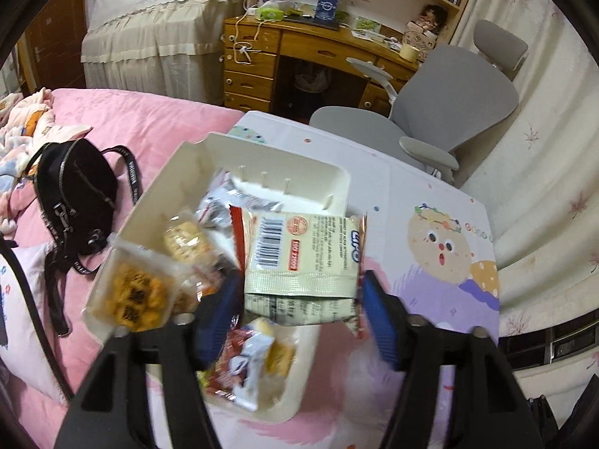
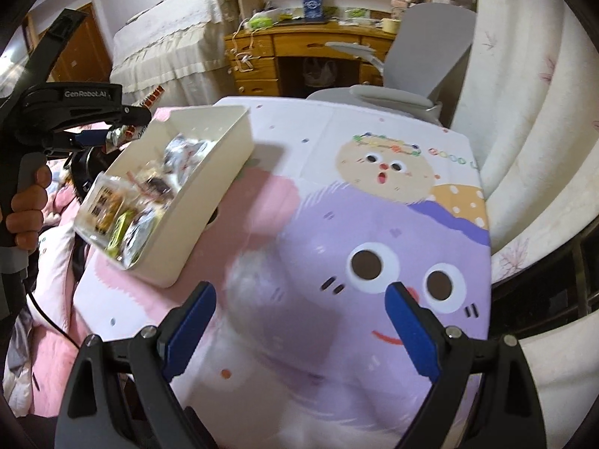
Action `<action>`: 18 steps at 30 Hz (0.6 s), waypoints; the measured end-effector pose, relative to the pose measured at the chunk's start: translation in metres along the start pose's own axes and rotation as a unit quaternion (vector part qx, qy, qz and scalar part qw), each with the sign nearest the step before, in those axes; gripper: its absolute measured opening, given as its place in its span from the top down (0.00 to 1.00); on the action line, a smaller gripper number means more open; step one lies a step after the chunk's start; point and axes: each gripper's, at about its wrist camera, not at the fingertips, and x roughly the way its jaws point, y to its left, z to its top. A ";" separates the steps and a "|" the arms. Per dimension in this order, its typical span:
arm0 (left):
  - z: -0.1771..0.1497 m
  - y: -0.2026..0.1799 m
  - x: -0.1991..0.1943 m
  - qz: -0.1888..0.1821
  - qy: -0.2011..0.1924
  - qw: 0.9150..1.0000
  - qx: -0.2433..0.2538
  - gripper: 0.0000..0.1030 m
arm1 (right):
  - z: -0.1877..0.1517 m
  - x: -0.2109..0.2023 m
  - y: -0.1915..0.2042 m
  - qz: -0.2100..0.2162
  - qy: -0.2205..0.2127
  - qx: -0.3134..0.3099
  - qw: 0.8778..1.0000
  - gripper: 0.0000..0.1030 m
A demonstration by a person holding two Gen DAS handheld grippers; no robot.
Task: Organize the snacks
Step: 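Carry the cream packet over the white tray with the left tool, then open the left tool to release the cream packet into the tray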
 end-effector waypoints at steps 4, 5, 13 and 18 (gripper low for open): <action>-0.012 0.015 -0.015 0.016 -0.001 1.000 -0.009 0.22 | -0.001 0.000 0.006 0.006 0.006 -0.007 1.000 0.10; -0.015 0.018 -0.017 0.018 0.001 1.000 -0.012 0.20 | -0.002 -0.001 0.007 0.007 0.007 -0.007 1.000 0.10; -0.057 0.029 -0.028 0.033 0.063 0.997 -0.022 0.16 | -0.007 -0.005 0.006 0.022 0.036 0.017 0.999 0.10; -0.081 0.018 -0.043 0.006 0.101 0.995 -0.006 0.16 | -0.010 -0.020 -0.001 0.026 0.064 0.037 0.997 0.10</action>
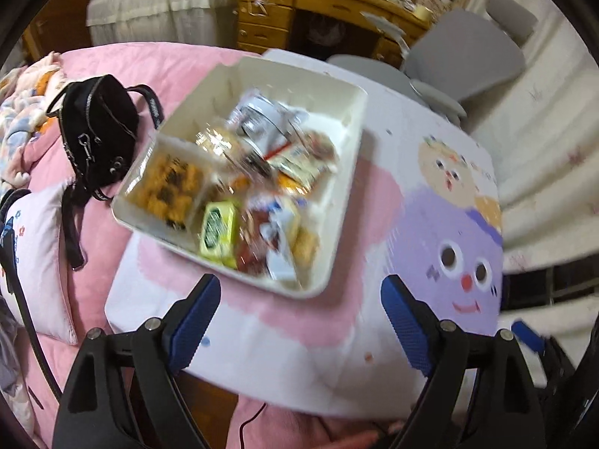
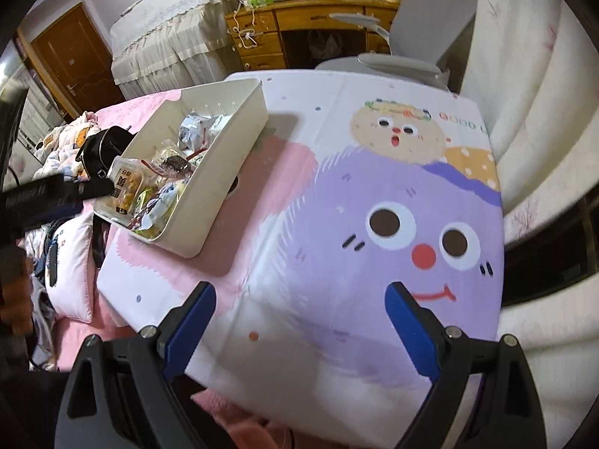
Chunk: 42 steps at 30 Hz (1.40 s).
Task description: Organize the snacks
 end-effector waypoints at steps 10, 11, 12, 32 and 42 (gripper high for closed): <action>-0.006 -0.043 -0.086 -0.040 -0.059 0.994 0.082 0.15 | 0.001 -0.094 0.022 0.012 -0.029 0.000 1.000 0.10; -0.005 -0.047 -0.093 -0.042 -0.065 0.993 0.091 0.15 | 0.001 -0.101 0.025 0.007 -0.030 0.006 0.999 0.10; -0.006 -0.051 -0.100 -0.046 -0.069 0.992 0.100 0.15 | 0.000 -0.109 0.028 -0.002 -0.034 0.015 0.999 0.10; -0.030 -0.074 -0.119 -0.005 -0.122 0.977 0.174 0.00 | -0.038 -0.136 0.042 -0.093 -0.092 0.102 0.986 0.00; -0.031 -0.077 -0.121 0.005 -0.126 0.975 0.183 0.00 | -0.038 -0.134 0.044 -0.087 -0.096 0.106 0.986 0.00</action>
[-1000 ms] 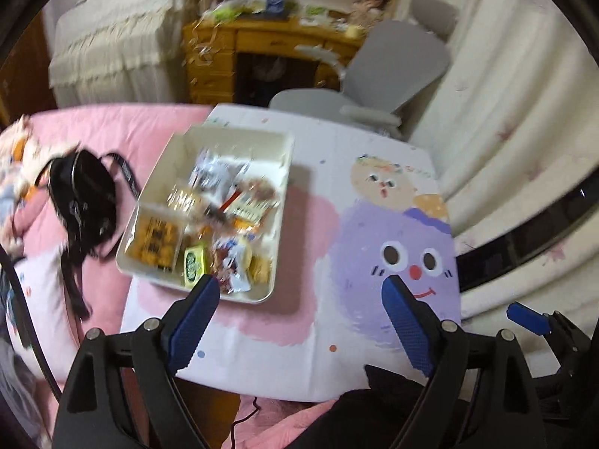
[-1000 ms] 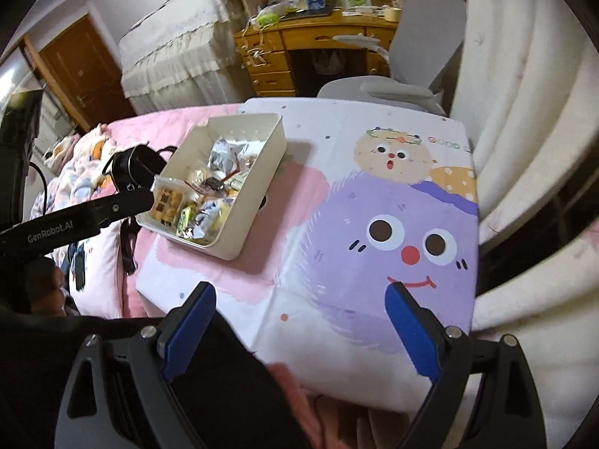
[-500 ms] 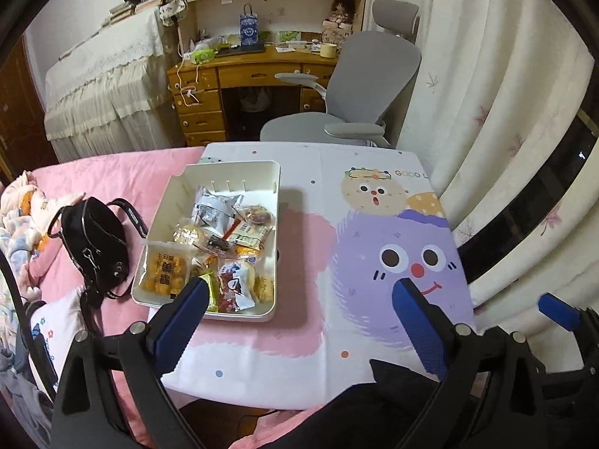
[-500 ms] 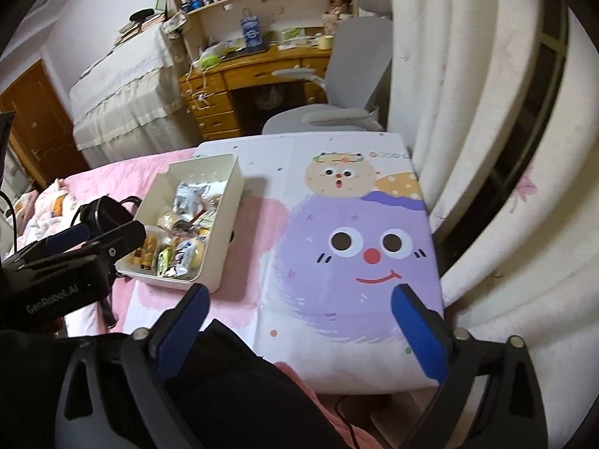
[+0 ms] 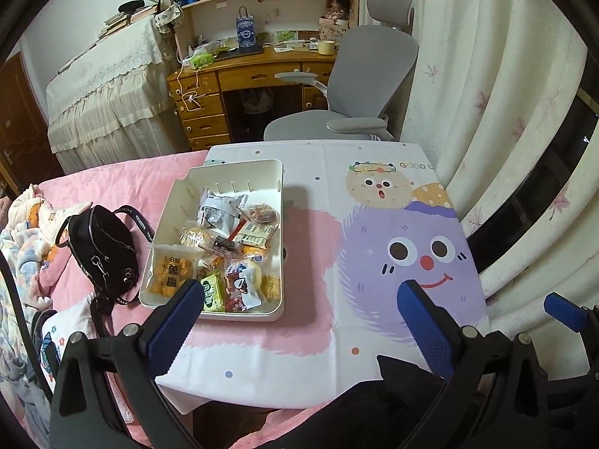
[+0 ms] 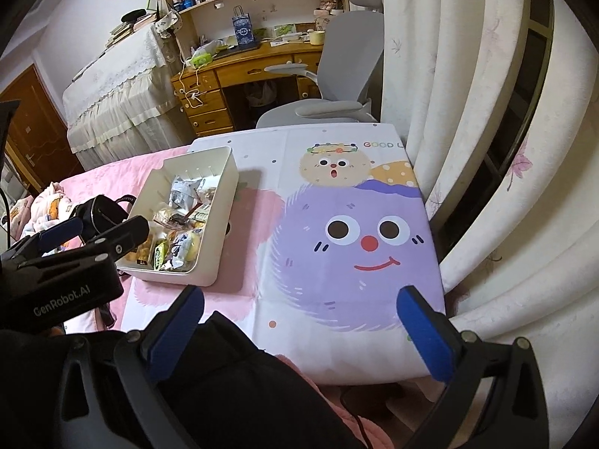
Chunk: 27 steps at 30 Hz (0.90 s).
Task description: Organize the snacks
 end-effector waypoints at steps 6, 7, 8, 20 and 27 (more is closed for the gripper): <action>0.001 0.000 0.003 0.001 -0.002 1.000 -0.001 0.00 | 0.001 0.002 0.000 0.000 0.001 0.000 1.000 0.00; 0.001 0.000 0.003 0.001 -0.003 1.000 -0.001 0.00 | 0.002 0.002 0.001 0.000 0.001 0.000 1.000 0.00; 0.001 0.001 0.003 0.001 -0.003 1.000 0.000 0.00 | 0.003 0.003 0.000 0.000 0.002 0.000 1.000 0.00; 0.010 -0.001 0.007 -0.002 -0.005 1.000 0.003 0.00 | 0.008 0.006 -0.002 0.001 0.003 0.001 1.000 0.00; 0.017 -0.001 0.012 -0.003 -0.001 1.000 0.003 0.00 | 0.018 0.016 -0.007 0.004 0.010 0.001 1.000 0.00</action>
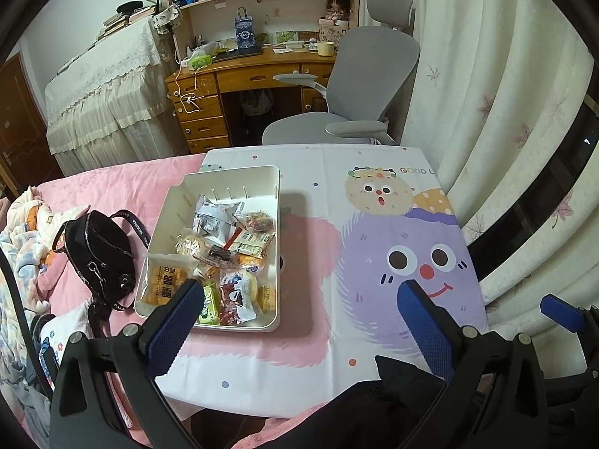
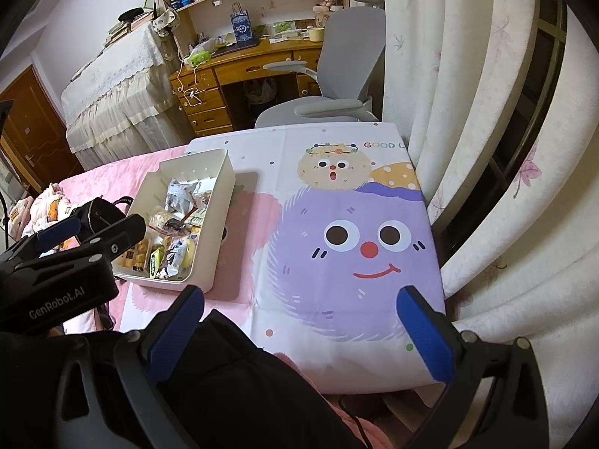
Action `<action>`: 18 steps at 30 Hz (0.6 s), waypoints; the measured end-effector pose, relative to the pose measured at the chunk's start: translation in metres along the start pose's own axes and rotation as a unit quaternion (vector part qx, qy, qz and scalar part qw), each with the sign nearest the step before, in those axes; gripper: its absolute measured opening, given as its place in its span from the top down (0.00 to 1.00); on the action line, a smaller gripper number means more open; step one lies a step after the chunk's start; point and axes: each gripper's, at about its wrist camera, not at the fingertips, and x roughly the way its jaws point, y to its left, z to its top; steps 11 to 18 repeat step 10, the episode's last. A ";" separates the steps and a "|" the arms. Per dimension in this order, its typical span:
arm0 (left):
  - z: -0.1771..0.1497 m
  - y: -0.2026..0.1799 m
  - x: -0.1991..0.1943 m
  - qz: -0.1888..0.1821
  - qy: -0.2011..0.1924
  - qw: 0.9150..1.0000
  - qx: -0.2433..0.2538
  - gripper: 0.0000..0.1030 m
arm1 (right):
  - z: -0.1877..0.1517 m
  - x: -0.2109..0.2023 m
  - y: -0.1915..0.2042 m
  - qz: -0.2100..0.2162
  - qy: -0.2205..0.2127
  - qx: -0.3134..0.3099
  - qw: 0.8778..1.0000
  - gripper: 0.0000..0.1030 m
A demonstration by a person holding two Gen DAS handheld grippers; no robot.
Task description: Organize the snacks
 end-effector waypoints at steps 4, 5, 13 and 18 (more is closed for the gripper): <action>0.000 0.000 0.001 0.001 0.000 1.000 0.000 0.00 | 0.000 0.001 0.000 0.000 0.001 0.000 1.000 0.00; 0.001 0.000 0.002 0.001 0.001 1.000 0.000 0.00 | 0.000 0.003 0.000 0.001 0.002 0.000 1.000 0.00; 0.001 0.000 0.003 0.001 0.000 1.000 0.000 0.00 | -0.004 0.007 0.000 0.003 0.008 0.002 1.000 0.00; 0.001 0.000 0.003 0.001 0.000 1.000 0.000 0.00 | -0.004 0.007 0.000 0.003 0.008 0.002 1.000 0.00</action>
